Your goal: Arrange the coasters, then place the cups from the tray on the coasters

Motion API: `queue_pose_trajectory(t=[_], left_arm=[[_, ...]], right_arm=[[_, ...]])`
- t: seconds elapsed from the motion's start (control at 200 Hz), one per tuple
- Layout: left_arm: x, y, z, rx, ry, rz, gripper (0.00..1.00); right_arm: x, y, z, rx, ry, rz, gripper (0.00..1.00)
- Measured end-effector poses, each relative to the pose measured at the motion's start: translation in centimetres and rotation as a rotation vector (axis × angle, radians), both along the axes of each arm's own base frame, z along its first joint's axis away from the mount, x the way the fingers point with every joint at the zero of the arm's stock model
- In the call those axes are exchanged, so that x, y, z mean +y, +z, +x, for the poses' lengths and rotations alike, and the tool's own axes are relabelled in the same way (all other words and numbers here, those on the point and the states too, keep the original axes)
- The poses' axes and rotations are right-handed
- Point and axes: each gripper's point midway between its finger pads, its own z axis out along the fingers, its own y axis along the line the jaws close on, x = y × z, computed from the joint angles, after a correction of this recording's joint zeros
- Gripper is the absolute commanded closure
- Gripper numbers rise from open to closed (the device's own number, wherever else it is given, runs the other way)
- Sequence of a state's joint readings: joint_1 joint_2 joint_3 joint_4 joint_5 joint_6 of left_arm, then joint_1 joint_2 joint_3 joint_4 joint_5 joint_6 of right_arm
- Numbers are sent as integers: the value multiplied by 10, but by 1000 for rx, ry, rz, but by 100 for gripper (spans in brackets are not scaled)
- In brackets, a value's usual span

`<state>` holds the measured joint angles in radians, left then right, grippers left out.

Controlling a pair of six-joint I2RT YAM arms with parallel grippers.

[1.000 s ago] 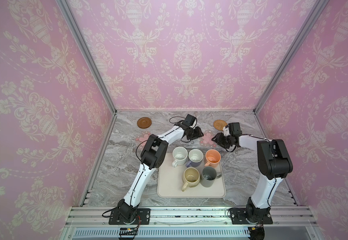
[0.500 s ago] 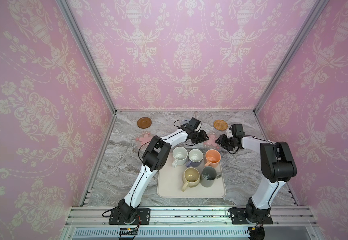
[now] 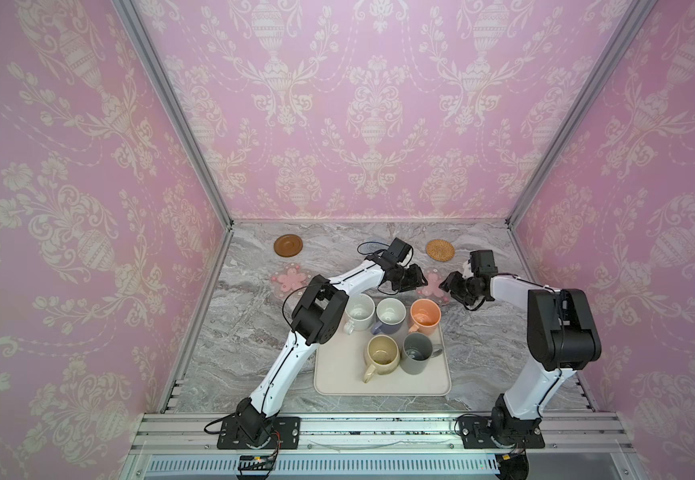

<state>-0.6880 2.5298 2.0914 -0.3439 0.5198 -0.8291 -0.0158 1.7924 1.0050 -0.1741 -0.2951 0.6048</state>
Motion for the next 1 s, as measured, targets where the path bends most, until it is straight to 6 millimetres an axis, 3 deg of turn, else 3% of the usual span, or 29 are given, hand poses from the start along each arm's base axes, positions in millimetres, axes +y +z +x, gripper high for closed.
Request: queue_pose_trajectory(t=[0.575,1.001], left_arm=[[-41,1,-5,3,-22,-36,50],[-44,0,-7,11,-29,-17,49]], right_arm=[[-29,-1,-5,17,-69,-26,44],[-45,-1,-8,65,-61,-54,43]])
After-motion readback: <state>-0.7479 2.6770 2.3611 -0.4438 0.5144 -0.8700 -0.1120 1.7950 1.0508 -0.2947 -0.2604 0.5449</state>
